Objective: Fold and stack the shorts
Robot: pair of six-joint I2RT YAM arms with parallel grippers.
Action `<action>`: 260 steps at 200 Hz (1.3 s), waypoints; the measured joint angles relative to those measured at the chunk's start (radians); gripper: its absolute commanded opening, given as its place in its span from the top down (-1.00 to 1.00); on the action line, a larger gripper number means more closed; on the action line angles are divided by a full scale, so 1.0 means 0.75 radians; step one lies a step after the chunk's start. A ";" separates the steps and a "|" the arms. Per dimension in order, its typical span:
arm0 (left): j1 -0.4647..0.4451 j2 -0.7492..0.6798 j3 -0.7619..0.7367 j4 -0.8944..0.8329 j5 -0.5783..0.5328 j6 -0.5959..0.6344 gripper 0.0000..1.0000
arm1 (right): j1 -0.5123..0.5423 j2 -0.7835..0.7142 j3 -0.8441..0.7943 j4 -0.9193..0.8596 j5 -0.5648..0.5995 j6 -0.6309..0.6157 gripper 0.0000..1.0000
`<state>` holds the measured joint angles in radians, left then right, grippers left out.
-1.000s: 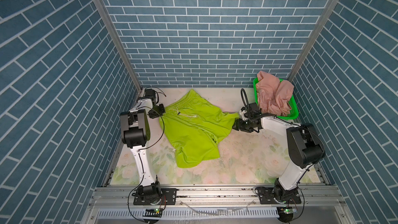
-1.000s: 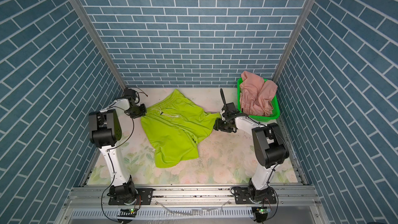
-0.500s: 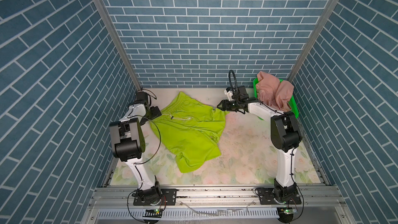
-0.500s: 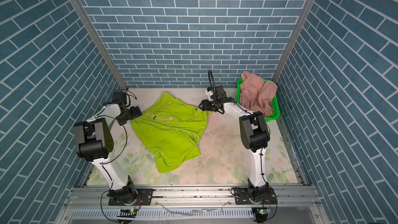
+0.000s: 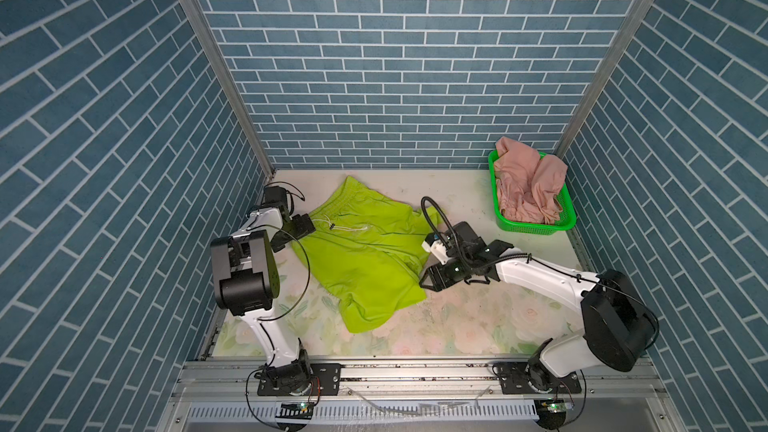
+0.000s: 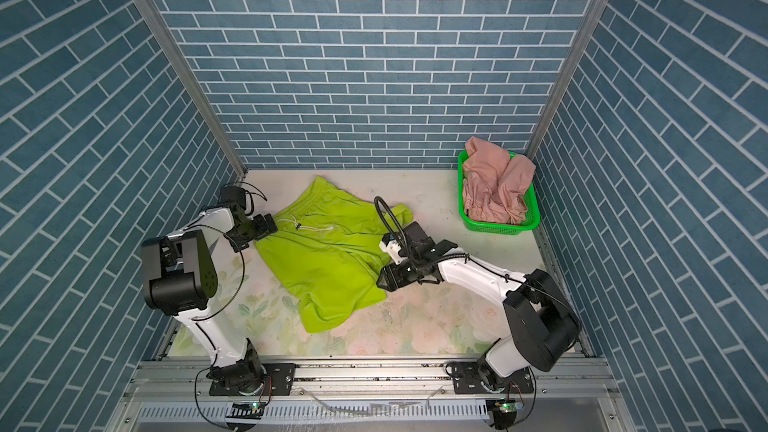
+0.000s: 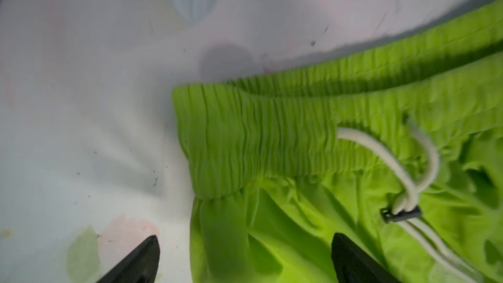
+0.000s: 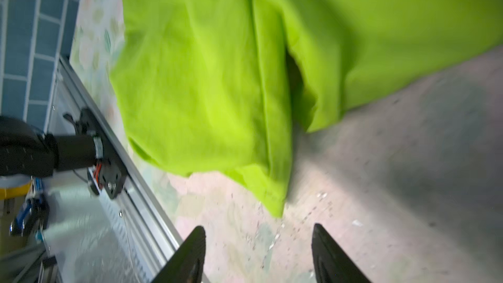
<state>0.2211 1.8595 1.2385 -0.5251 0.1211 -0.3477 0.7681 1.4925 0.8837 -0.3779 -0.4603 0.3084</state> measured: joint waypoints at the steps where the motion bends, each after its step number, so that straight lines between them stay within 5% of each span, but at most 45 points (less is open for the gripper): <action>1: 0.000 0.001 -0.001 0.001 -0.001 0.000 -0.99 | 0.005 0.000 -0.009 0.003 0.000 0.001 -0.27; 50: 0.001 0.010 -0.007 0.017 -0.002 0.027 -0.99 | 0.072 0.150 -0.079 0.144 -0.004 0.028 -0.18; 91: 0.002 0.010 -0.007 0.025 0.000 0.046 -0.69 | 0.083 0.251 -0.024 0.200 -0.011 0.027 1.00; 122: 0.004 0.010 -0.007 0.031 0.018 0.052 0.13 | 0.019 0.257 0.050 0.099 0.006 -0.007 1.00; 156: 0.004 0.010 -0.025 0.041 0.048 0.056 0.77 | -0.203 0.255 0.157 -0.068 0.060 -0.084 1.00; 180: 0.004 0.006 -0.083 0.056 0.108 0.036 0.87 | -0.320 0.263 0.303 -0.194 0.093 -0.157 1.00; 209: 0.006 -0.054 -0.204 0.143 0.169 0.005 0.88 | -0.386 0.372 0.539 -0.331 0.132 -0.251 0.09; 260: 0.008 -0.125 -0.287 0.161 0.190 -0.027 0.87 | -0.319 0.240 0.518 -0.436 0.235 -0.212 -0.16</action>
<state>0.2272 1.7660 1.0229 -0.4042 0.2634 -0.3679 0.5289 1.6726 1.2720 -0.7048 -0.2840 0.1493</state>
